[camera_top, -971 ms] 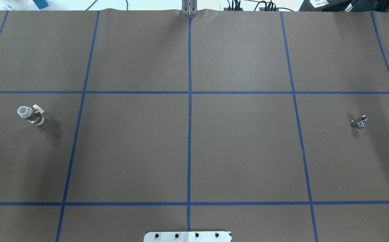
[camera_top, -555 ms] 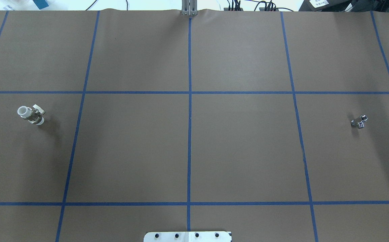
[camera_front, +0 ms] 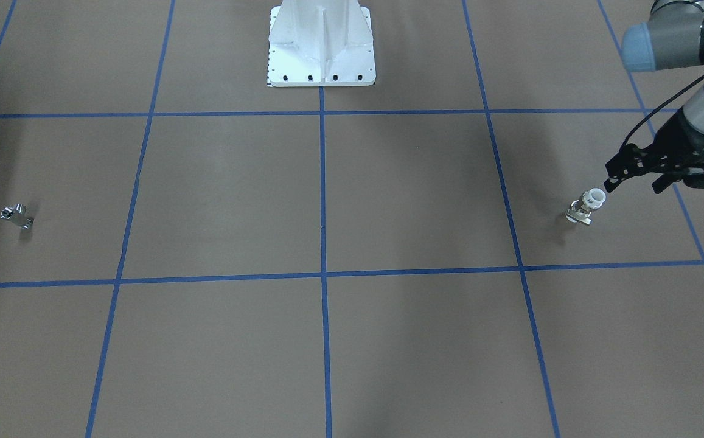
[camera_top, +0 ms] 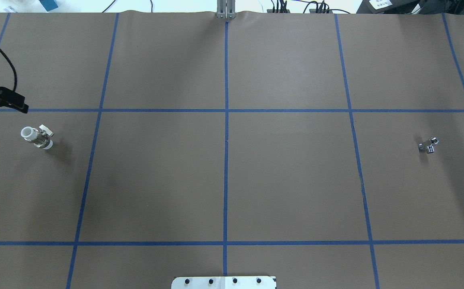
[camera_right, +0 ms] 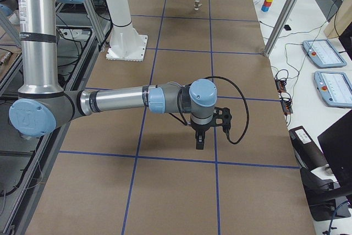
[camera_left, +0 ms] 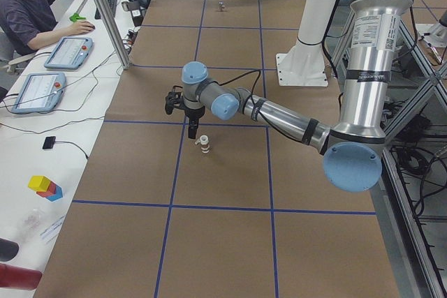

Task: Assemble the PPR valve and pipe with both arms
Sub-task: 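Lower the left gripper onto the upright white valve and grasp it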

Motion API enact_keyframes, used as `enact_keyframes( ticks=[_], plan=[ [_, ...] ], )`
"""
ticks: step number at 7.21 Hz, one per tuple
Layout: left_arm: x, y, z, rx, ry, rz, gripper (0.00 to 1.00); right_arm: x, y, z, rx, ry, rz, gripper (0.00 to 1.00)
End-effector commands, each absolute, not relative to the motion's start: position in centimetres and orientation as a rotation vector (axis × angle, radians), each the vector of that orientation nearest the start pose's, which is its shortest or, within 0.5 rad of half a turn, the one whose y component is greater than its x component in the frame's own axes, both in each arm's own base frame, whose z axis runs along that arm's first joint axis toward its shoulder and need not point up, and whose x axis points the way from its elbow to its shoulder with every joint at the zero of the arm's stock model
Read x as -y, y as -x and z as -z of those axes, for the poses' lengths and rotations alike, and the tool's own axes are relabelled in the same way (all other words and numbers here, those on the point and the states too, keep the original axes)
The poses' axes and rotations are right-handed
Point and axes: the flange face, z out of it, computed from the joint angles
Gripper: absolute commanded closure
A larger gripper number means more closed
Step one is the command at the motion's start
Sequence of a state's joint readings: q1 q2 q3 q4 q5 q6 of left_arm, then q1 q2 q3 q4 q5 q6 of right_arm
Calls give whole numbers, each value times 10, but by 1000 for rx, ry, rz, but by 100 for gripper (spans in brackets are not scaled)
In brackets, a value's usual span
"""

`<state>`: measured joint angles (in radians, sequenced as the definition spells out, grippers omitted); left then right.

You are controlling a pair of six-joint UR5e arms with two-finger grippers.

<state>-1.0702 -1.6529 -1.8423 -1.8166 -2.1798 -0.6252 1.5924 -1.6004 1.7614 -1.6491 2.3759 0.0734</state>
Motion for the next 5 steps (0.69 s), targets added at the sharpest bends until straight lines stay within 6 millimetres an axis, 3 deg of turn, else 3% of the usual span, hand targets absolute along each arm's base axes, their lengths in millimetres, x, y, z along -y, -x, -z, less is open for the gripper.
enact_keyframes(
  ticks=[1, 2, 5],
  plan=[
    [493, -234, -469, -719, -281, -342, 1, 479, -72, -584, 808, -59, -56, 0],
    [496, -237, -487, -703, -280, -428, 1, 479, -71, -583, 811, -59, -56, 0],
    [499, -239, -503, -691, -257, -442, 1, 479, -71, -585, 819, -53, -58, 0]
  ],
)
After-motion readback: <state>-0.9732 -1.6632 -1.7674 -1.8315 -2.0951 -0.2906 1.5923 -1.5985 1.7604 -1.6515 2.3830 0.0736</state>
